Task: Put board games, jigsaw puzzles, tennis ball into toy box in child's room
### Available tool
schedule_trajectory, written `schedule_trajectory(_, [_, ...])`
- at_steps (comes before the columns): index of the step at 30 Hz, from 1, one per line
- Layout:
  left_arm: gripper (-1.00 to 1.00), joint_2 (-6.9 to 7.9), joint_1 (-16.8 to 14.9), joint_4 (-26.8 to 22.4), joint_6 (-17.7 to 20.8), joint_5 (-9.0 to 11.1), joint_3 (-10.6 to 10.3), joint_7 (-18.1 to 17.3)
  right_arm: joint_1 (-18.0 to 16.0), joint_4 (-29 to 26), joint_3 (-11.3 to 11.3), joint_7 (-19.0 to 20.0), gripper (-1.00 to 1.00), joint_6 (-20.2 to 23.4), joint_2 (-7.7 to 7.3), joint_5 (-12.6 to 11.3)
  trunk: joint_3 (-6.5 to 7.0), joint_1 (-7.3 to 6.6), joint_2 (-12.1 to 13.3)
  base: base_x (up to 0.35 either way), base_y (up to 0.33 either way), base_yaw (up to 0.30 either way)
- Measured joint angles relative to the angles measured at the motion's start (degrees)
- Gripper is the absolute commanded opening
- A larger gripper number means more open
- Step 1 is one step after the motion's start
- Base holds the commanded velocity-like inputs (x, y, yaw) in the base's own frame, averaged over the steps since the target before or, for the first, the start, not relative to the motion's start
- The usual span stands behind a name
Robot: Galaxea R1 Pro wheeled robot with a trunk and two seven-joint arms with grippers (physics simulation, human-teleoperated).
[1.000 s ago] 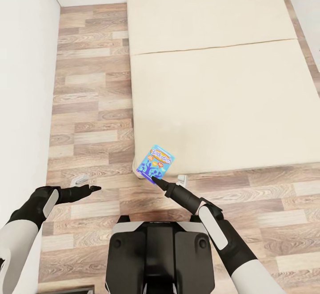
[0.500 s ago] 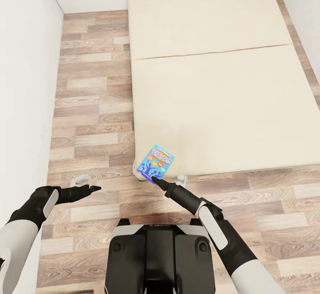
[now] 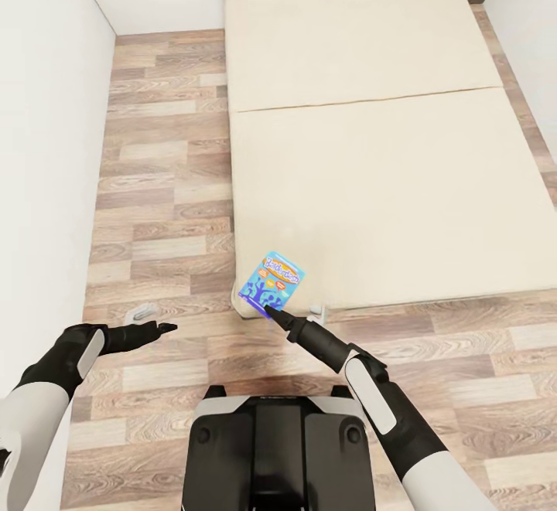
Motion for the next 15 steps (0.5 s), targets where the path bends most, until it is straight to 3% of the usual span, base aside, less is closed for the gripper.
schedule_trajectory(15, [1.00,-0.20,0.01,0.02,-0.26,-0.04,0.00,0.20,0.00,0.11,0.00,-0.05,-1.00,-0.04,-0.01,0.09,1.43,0.00,0.00,0.000,0.000,0.000])
